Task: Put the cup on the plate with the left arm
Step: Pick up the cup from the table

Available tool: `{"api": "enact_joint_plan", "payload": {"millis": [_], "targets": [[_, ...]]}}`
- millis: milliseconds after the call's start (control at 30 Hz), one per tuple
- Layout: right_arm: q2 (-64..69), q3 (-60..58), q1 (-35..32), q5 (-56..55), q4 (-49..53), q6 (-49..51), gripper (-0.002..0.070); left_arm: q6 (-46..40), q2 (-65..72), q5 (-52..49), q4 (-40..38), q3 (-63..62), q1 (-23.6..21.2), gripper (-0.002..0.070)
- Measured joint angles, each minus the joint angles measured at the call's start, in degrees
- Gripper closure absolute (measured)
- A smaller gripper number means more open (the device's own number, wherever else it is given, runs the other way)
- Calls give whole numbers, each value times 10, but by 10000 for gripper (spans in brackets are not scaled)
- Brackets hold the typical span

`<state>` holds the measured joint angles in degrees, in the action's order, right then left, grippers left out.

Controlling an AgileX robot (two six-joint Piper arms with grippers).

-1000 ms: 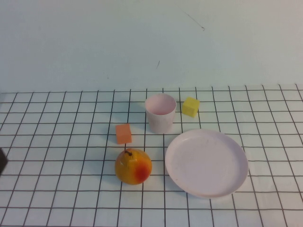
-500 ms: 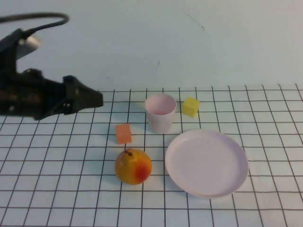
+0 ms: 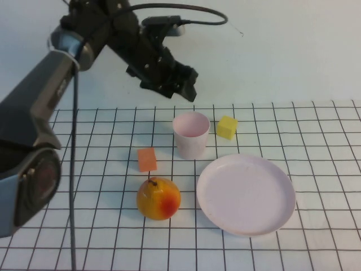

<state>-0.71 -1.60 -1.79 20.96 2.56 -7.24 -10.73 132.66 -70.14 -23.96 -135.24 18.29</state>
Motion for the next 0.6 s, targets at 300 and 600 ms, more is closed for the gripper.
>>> {"api": "enact_joint_plan", "payload": {"millis": [300, 600], "targets": [[0, 0, 0, 0, 0, 0, 678, 38, 38, -11, 45, -129, 28, 402], [0, 0, 0, 0, 0, 0, 678, -10, -8, -13, 128, 5, 26, 249]]}}
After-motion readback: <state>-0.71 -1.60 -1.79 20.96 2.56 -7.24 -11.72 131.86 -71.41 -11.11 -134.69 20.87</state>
